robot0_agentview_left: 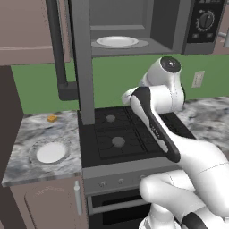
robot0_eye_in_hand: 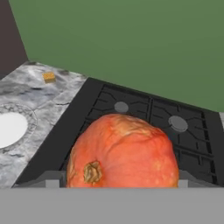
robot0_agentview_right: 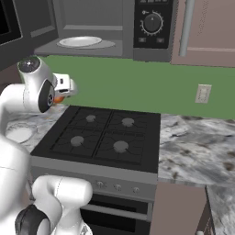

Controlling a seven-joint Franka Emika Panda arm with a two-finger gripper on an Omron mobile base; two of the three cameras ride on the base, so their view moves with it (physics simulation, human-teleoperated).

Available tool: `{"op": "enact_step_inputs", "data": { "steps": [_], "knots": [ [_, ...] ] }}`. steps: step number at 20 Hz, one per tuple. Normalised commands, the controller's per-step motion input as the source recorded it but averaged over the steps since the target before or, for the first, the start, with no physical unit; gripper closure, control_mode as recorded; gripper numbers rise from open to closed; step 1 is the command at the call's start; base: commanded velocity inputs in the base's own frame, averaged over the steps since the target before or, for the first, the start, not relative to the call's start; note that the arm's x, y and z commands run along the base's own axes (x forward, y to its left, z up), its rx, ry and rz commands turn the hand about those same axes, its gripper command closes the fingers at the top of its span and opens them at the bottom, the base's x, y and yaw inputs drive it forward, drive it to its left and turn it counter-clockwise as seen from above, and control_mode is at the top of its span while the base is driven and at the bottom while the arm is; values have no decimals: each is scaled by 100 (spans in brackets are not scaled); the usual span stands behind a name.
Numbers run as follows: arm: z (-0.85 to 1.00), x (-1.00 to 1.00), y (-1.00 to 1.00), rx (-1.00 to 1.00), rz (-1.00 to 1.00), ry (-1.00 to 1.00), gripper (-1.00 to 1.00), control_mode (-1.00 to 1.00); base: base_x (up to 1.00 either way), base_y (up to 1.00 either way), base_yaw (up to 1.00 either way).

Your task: Pick the squash from the counter and place it in the microwave. Then turn on the microwave.

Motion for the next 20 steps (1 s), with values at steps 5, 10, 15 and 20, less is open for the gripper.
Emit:
{"op": "enact_step_inputs", "data": {
  "steps": [5,10,15,20],
  "knots": [
    [42,-16,-18,1,0,-7,100,-100,0,0,0],
    [43,-15,-16,1,0,-7,100,-100,0,0,0],
    [40,-15,-14,1,0,-7,100,-100,0,0,0],
    [39,-19,-10,1,-1,-7,100,-100,0,0,0]
  ]
}}
